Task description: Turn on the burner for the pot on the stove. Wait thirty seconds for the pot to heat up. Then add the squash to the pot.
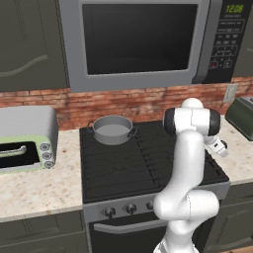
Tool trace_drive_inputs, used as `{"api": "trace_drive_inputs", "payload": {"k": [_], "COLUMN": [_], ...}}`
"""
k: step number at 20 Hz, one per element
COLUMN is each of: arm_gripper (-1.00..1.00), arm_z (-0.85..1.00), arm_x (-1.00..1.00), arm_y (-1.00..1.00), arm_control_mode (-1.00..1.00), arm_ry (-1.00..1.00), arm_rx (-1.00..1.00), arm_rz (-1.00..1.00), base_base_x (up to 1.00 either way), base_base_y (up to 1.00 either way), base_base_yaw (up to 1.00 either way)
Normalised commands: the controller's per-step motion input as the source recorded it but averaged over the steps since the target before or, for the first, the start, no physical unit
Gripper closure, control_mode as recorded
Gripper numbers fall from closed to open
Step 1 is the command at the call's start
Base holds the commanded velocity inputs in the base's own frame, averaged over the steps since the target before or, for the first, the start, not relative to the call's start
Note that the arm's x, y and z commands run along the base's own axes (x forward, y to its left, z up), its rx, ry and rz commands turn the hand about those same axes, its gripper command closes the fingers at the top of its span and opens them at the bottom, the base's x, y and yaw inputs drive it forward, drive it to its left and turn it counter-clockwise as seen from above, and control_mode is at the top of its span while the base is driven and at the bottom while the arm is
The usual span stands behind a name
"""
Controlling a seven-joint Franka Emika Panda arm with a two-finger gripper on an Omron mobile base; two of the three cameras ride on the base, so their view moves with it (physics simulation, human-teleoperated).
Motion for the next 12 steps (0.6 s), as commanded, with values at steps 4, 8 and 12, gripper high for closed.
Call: {"api": "trace_drive_inputs", "payload": {"k": [4, 8, 12], "arm_gripper": [-1.00, -1.00, -1.00], "arm_z": [-0.24, -0.30, -0.26], "arm_x": [0.16, 0.16, 0.21], "arm_y": [-0.24, -0.26, -0.23], "arm_control_mode": [-1.00, -1.00, -1.00], "arm_ry": [0.01, 0.05, 0.04], "arm_rx": [0.00, 0.00, 0.00], "arm_rz": [0.00, 0.00, 0.00], "base_base_x": [0.00, 0.00, 0.00], "base_base_y": [0.00, 0.00, 0.00], "base_base_yaw": [0.00, 0.00, 0.00]}}
